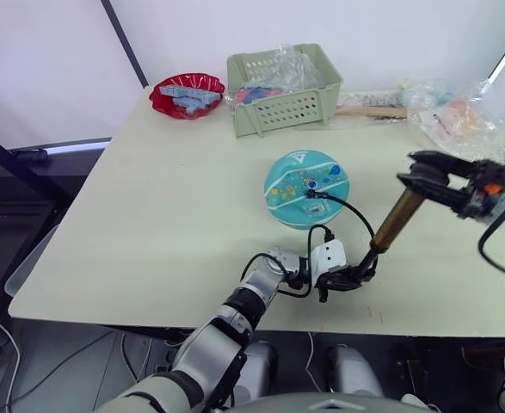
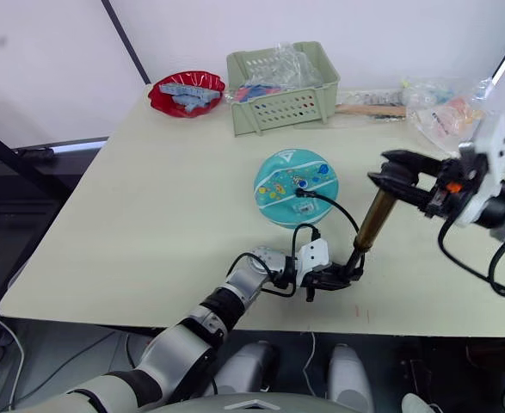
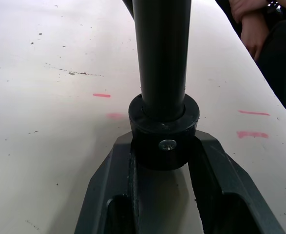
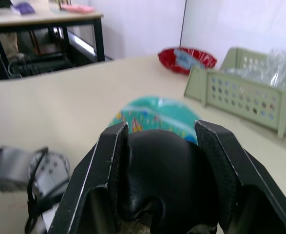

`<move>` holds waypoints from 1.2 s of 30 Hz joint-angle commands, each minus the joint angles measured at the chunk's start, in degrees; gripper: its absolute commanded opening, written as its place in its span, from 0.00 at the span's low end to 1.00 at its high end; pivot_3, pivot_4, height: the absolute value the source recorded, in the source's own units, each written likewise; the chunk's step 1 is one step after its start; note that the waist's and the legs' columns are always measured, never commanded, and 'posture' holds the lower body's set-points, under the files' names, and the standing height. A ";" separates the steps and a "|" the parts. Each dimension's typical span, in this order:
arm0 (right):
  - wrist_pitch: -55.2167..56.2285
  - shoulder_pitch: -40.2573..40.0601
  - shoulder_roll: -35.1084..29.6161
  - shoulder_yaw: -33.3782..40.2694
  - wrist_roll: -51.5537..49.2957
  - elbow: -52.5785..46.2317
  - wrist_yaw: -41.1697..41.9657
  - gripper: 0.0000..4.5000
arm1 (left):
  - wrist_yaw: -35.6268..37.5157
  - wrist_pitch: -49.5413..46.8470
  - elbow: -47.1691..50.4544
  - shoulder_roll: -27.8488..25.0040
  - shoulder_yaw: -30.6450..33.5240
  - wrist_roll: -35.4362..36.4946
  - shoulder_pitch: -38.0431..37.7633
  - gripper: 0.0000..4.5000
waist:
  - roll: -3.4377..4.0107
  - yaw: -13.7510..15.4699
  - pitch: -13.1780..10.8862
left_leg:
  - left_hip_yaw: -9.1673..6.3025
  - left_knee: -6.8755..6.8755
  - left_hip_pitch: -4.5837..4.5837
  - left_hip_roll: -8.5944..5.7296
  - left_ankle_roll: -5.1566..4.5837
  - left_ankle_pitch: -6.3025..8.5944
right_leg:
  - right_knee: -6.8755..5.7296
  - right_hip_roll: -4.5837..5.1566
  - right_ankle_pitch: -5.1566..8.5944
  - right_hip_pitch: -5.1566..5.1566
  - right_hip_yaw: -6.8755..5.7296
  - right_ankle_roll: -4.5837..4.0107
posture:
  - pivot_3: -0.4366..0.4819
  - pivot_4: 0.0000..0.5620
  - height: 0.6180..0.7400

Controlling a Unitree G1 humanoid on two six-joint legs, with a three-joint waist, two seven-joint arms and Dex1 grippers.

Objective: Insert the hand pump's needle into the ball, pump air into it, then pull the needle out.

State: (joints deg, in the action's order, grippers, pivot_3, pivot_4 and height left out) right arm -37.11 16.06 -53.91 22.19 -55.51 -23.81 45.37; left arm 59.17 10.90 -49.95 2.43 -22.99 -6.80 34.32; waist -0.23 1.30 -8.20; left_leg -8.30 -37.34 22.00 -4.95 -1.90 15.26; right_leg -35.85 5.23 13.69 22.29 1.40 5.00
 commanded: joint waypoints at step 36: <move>19.43 -22.15 17.50 -18.02 24.79 0.52 2.72 0.37 | 1.08 -3.11 -0.16 -1.24 -2.50 -2.45 -2.42 0.21 | -0.24 -0.60 0.50 | 0.00 0.01 -0.35 0.09 0.02 0.00 | -0.07 -0.20 0.01 -0.20 0.04 -0.01 | 0.48 0.27 1.00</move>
State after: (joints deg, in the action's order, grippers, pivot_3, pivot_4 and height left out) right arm -16.60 -3.49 -36.62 8.84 -32.84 -25.13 46.25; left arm 59.73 9.47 -48.19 1.42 -23.31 -7.70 33.63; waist -0.47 0.70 -7.70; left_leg -8.30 -37.33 21.64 -4.86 -1.89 15.26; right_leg -35.92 5.03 13.70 22.08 1.45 4.99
